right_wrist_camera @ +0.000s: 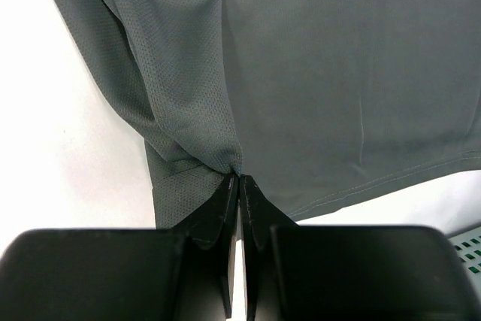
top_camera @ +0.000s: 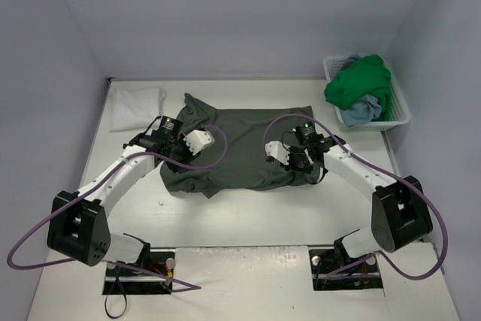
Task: Fold and stack the t-shirts
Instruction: Grap the side of the flattened tshirt closest away from the robot with both arms, then fold the flattened tshirt in 1/3 of the way
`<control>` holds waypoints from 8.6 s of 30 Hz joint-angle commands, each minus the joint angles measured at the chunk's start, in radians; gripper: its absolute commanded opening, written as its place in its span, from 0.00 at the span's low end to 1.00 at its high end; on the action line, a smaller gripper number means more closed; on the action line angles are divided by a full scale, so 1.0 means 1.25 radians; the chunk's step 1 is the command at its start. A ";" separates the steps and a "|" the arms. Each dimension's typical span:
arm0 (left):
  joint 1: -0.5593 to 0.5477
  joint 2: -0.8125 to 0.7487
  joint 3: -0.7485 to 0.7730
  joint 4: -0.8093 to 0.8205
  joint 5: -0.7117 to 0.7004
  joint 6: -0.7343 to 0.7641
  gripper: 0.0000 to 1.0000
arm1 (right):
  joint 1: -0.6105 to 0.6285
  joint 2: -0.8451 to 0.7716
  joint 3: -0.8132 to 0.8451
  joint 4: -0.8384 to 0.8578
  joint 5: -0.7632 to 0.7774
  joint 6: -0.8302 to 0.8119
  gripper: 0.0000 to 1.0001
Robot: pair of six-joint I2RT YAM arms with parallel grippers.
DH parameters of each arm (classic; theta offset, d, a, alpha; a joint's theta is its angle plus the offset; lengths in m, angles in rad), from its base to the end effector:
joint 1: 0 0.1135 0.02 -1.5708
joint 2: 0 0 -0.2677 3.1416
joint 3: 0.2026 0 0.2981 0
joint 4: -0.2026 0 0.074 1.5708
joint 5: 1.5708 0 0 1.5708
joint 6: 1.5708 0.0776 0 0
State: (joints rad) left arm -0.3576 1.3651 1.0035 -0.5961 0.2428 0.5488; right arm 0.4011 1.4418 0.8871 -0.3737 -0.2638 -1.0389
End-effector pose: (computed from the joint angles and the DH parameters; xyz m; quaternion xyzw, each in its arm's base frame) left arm 0.3172 -0.1384 0.2062 0.4472 0.8348 -0.0863 0.3092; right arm 0.3186 0.1571 0.1569 -0.6514 0.6798 0.0204 0.3363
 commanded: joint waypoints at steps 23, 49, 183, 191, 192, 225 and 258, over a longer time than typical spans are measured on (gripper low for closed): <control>-0.191 -0.135 -0.216 0.102 0.092 0.031 0.44 | -0.005 -0.002 0.019 0.000 -0.020 0.030 0.00; -0.196 -0.093 -0.231 0.230 0.070 0.026 0.44 | -0.007 -0.018 -0.010 -0.008 -0.010 0.019 0.01; -0.017 0.340 0.178 0.239 -0.058 0.068 0.36 | -0.073 0.117 0.088 0.063 -0.118 0.240 0.00; -0.017 0.335 0.158 0.249 -0.051 0.067 0.22 | -0.072 0.166 0.078 0.128 -0.055 0.248 0.00; -0.018 0.334 0.154 0.250 -0.051 0.068 0.22 | -0.073 0.167 0.079 0.131 -0.055 0.248 0.00; -0.018 0.308 0.070 0.292 -0.062 0.101 0.08 | -0.077 0.268 0.068 0.381 0.235 0.313 0.00; -0.018 0.317 0.040 0.306 -0.059 0.117 0.08 | -0.214 0.383 0.147 0.579 0.353 0.362 0.00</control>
State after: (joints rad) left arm -0.3805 1.7821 1.0599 -0.1776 0.1673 0.6811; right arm 0.1501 1.9358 1.0519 0.3328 0.1280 -0.6014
